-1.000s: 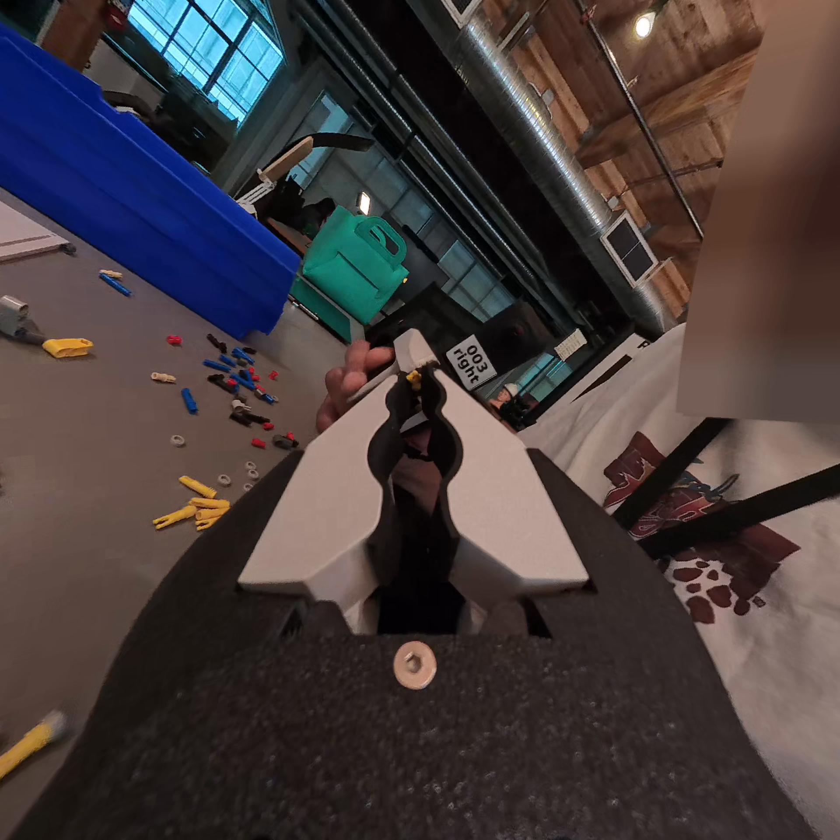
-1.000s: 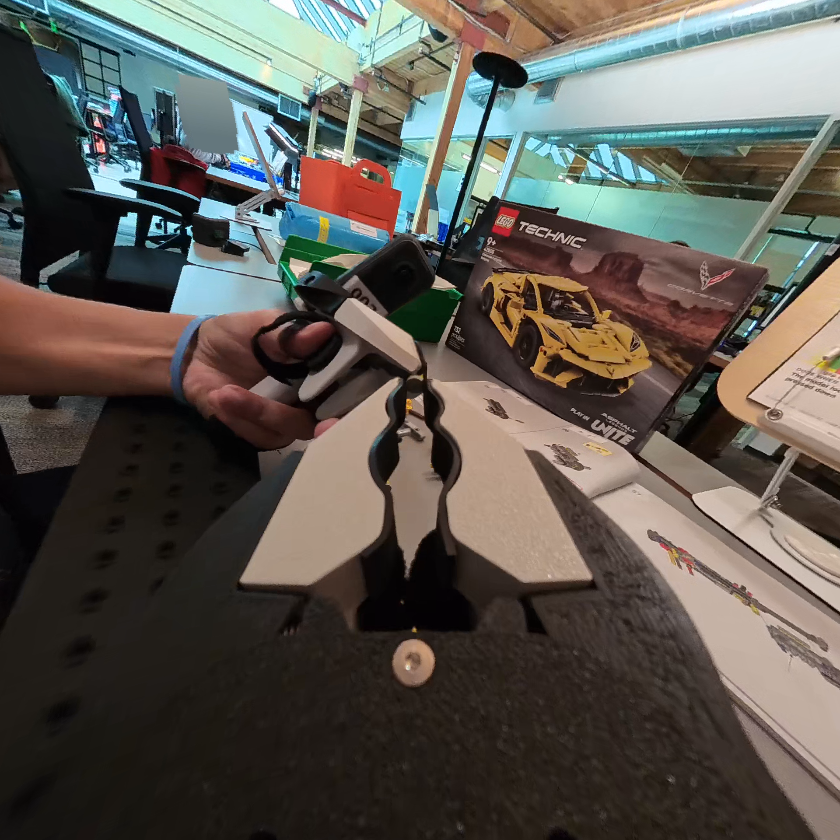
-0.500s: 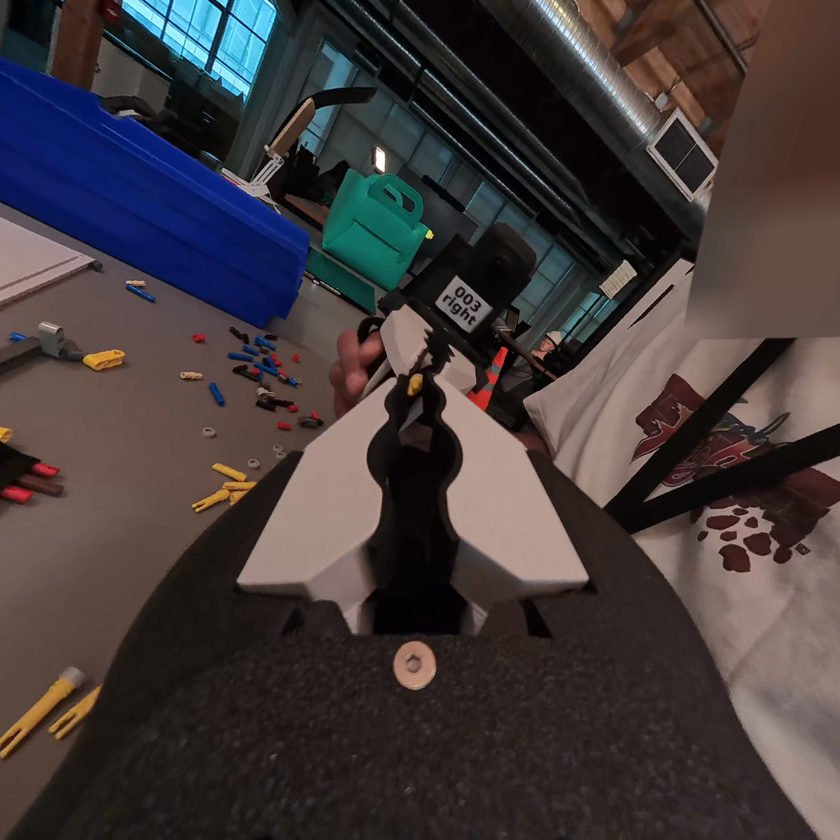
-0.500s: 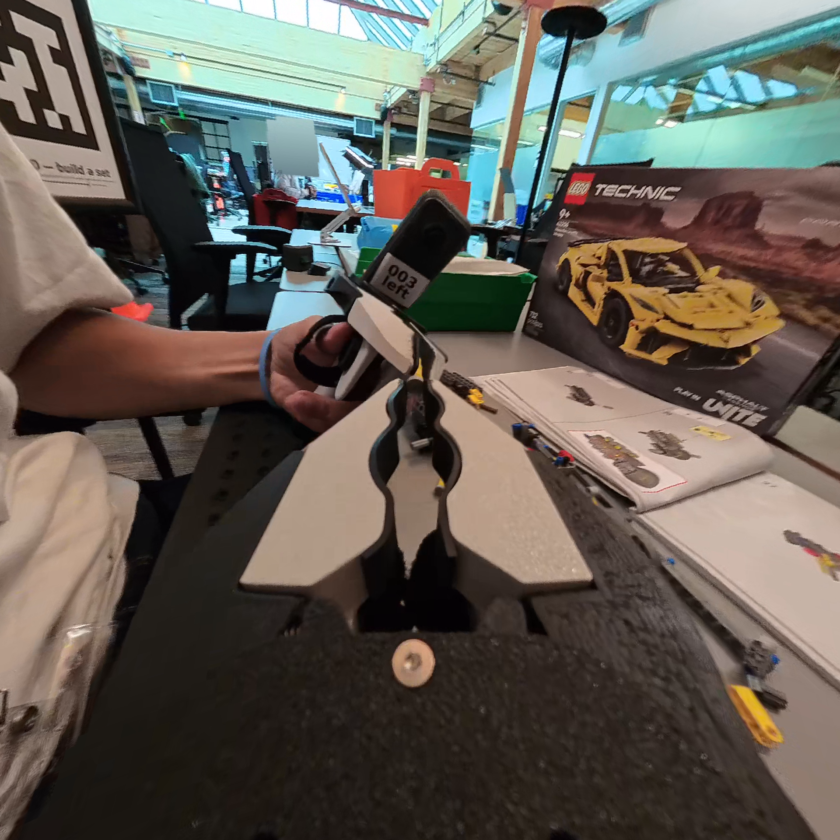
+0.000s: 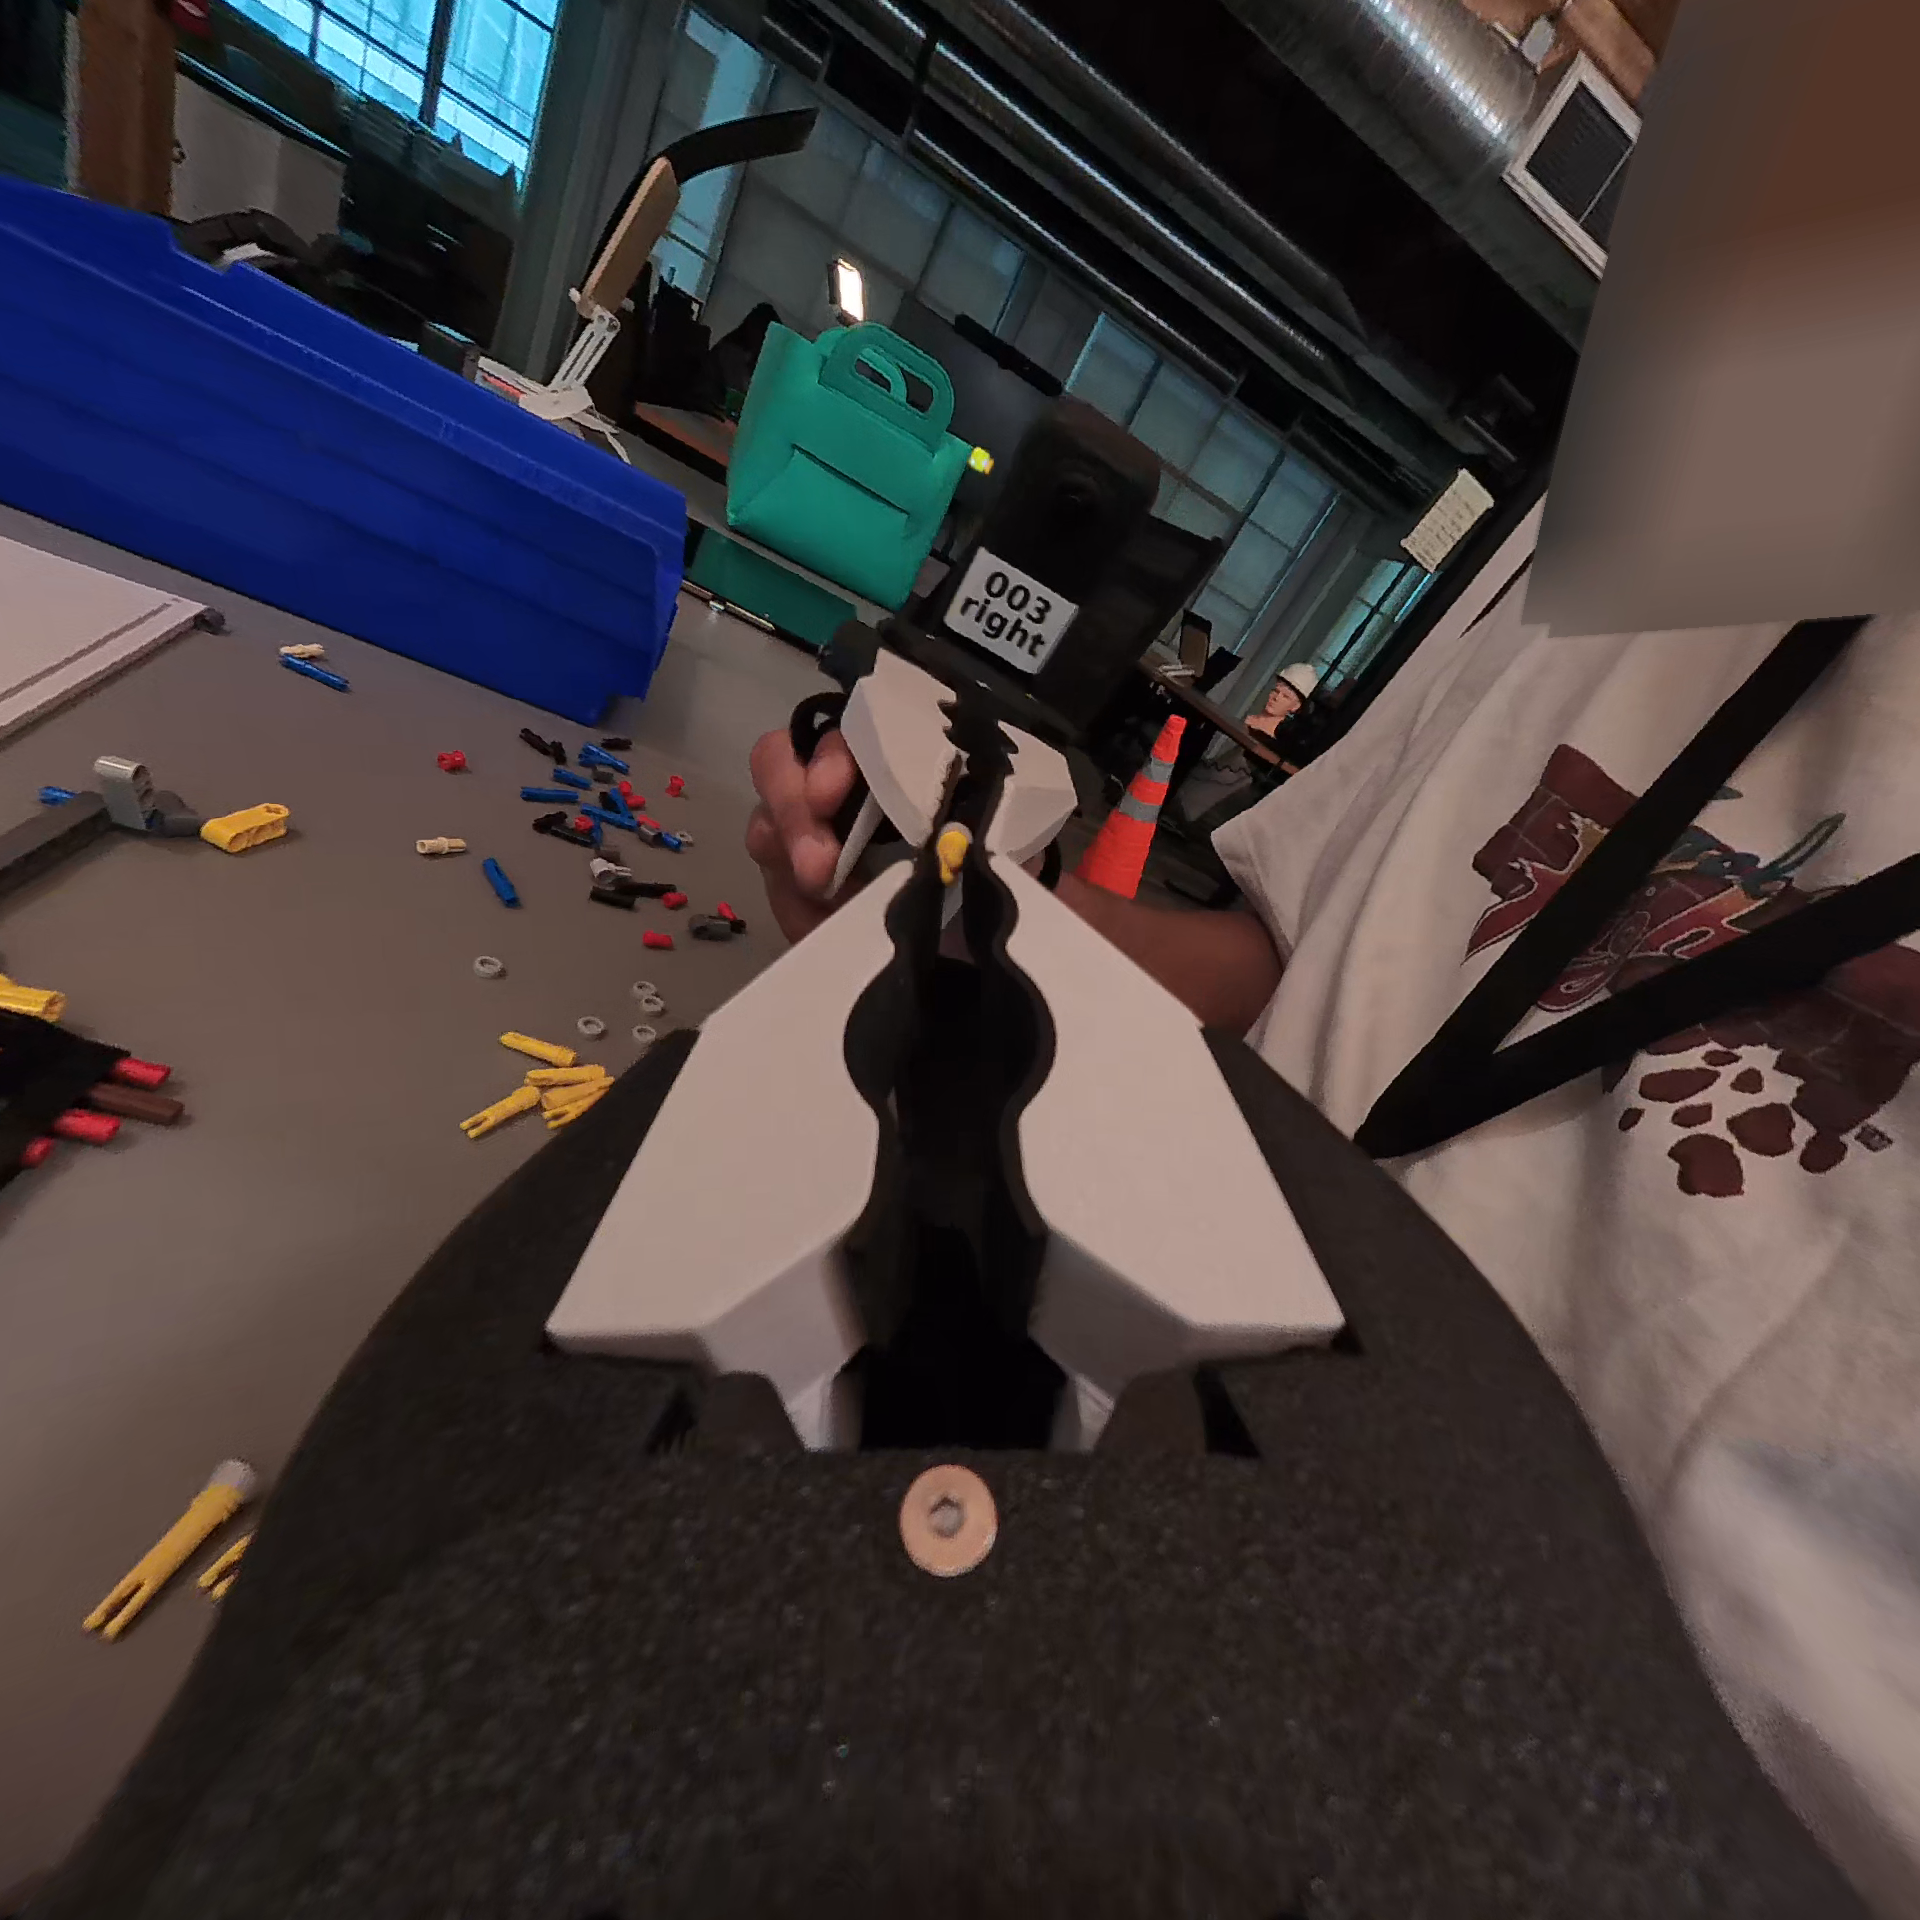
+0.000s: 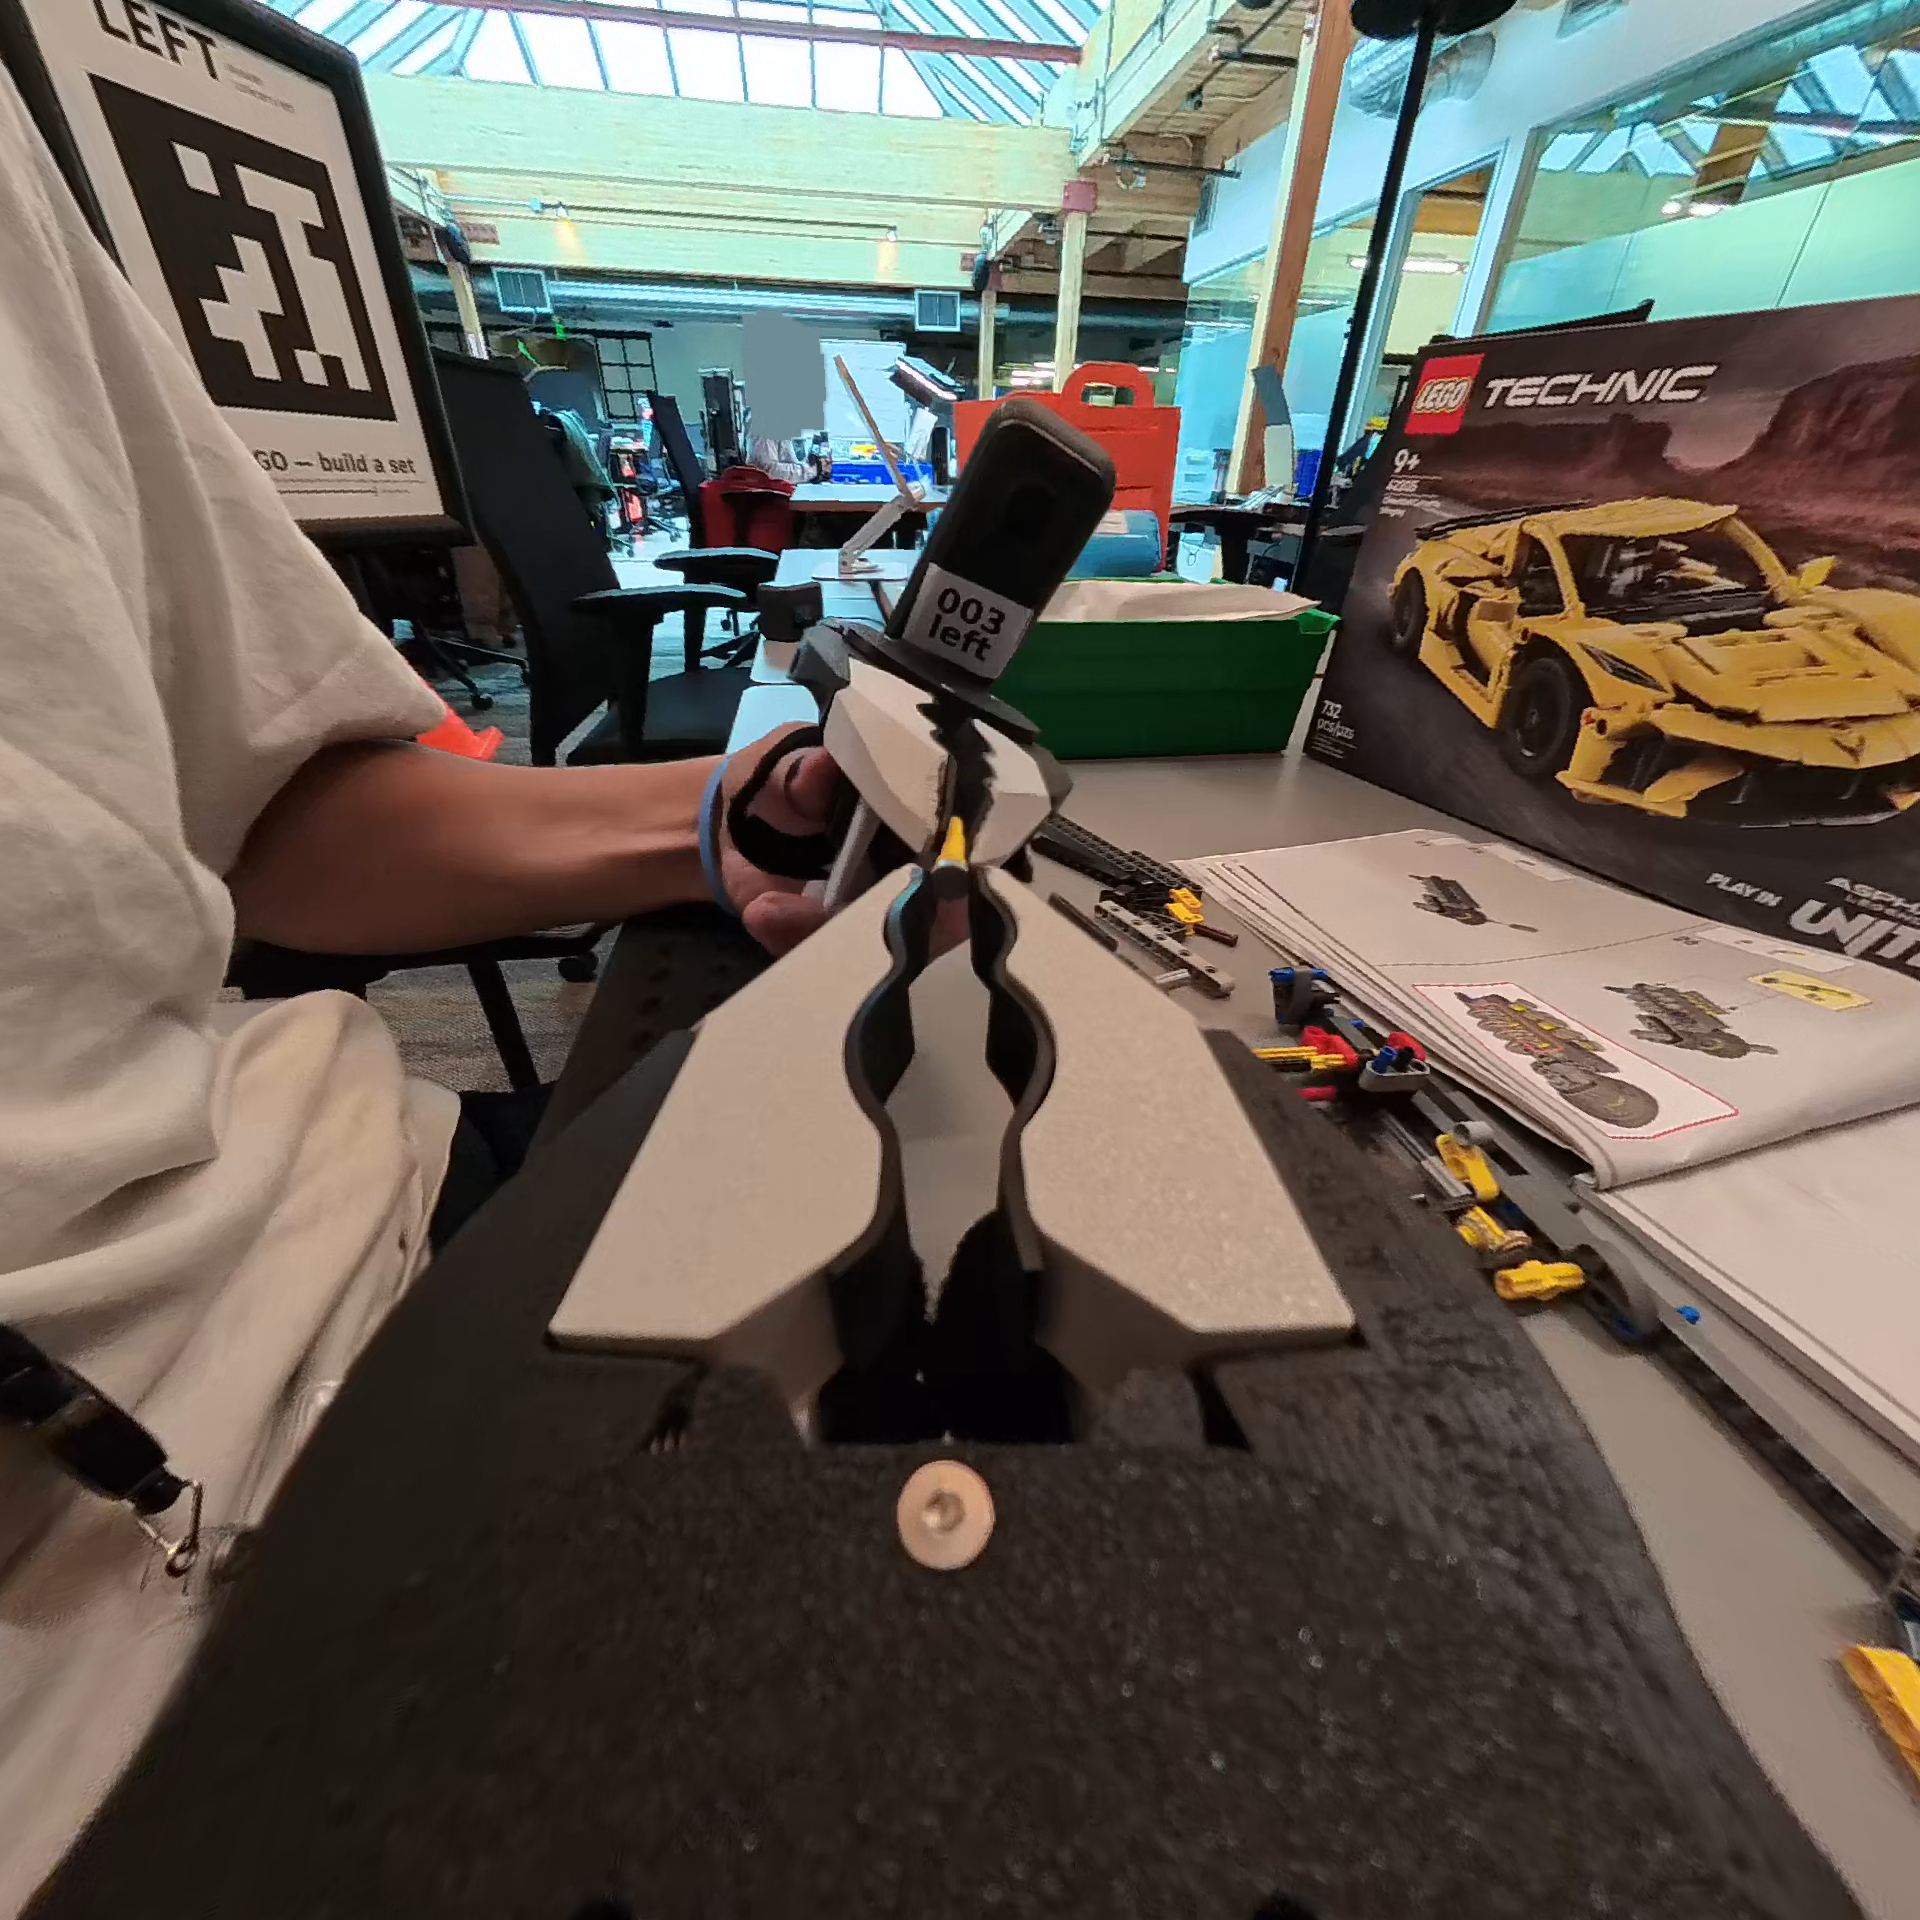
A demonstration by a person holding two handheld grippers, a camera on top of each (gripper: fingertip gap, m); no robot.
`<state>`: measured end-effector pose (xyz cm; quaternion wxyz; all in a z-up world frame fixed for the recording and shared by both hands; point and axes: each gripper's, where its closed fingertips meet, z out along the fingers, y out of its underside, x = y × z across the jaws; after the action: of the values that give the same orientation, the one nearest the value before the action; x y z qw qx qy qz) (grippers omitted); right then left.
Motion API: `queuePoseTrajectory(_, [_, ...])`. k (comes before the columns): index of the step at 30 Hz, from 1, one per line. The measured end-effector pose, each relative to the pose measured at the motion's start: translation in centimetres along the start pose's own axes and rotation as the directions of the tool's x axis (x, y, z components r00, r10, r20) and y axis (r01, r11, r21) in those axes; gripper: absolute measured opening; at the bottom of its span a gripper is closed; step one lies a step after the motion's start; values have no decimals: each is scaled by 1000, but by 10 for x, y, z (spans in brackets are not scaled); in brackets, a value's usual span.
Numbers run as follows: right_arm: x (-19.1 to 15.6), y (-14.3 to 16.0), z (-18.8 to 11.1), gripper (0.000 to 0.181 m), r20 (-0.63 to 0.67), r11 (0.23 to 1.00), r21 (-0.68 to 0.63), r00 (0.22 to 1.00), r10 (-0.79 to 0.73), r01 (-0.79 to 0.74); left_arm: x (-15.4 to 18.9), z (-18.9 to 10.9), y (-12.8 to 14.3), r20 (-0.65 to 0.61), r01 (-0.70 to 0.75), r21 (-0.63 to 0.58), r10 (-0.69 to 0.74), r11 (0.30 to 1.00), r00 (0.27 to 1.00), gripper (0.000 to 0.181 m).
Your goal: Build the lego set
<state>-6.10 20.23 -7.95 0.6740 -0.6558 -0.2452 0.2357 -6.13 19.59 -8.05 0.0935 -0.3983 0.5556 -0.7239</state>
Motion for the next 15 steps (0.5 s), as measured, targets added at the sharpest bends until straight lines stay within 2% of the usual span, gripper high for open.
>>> queuePoseTrajectory(10, [-5, 1, -1, 6, 62, 998, 7, 997, 55, -56, 4, 2, 3, -25, -10, -16, 9, 1000, 1000, 3])
queuePoseTrajectory(15, [-13, 18, 10, 5, 80, 995, -97, 997, 15, -7, 6, 9, 8, -26, -27, -48, 26, 998, 999, 0])
